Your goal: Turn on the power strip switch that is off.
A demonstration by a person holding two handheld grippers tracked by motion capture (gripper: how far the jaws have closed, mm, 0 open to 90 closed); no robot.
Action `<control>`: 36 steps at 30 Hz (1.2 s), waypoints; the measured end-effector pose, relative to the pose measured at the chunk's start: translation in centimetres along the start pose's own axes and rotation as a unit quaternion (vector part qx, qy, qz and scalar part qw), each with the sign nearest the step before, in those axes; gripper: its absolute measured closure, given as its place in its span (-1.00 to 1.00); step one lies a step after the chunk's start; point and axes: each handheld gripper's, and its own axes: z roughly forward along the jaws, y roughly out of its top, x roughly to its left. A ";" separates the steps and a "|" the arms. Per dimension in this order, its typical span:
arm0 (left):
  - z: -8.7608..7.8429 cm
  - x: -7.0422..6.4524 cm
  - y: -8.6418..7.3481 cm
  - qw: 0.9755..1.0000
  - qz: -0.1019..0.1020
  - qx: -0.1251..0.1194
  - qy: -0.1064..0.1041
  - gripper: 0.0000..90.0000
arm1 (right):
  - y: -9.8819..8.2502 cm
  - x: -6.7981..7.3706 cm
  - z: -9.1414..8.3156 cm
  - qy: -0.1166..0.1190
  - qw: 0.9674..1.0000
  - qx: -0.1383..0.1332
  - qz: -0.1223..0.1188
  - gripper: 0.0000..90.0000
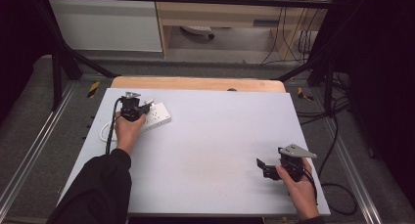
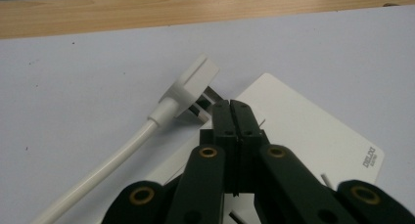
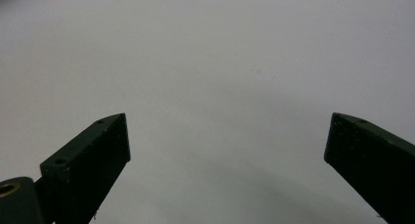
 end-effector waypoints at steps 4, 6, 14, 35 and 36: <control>-0.1 -0.4 0.2 1.000 0.000 -0.014 -0.008 1.00 | 0.0 0.0 0.0 0.001 1.000 0.001 0.001 -0.92; -0.2 -0.5 0.3 1.000 0.001 -0.015 -0.010 1.00 | 0.0 0.0 0.0 0.001 1.000 0.001 0.000 -0.92; -0.6 -0.7 0.6 1.000 0.001 -0.024 -0.015 1.00 | 0.1 0.1 0.1 0.001 1.000 0.001 0.000 -0.92; -1.3 -1.2 1.2 0.998 -0.015 -0.049 -0.022 -0.06 | 0.1 0.1 0.1 0.000 1.000 0.000 -0.001 -0.92; -1.4 -1.2 1.2 0.998 -0.014 -0.048 -0.023 -0.13 | 0.1 0.1 0.1 0.000 1.000 0.000 -0.001 -0.92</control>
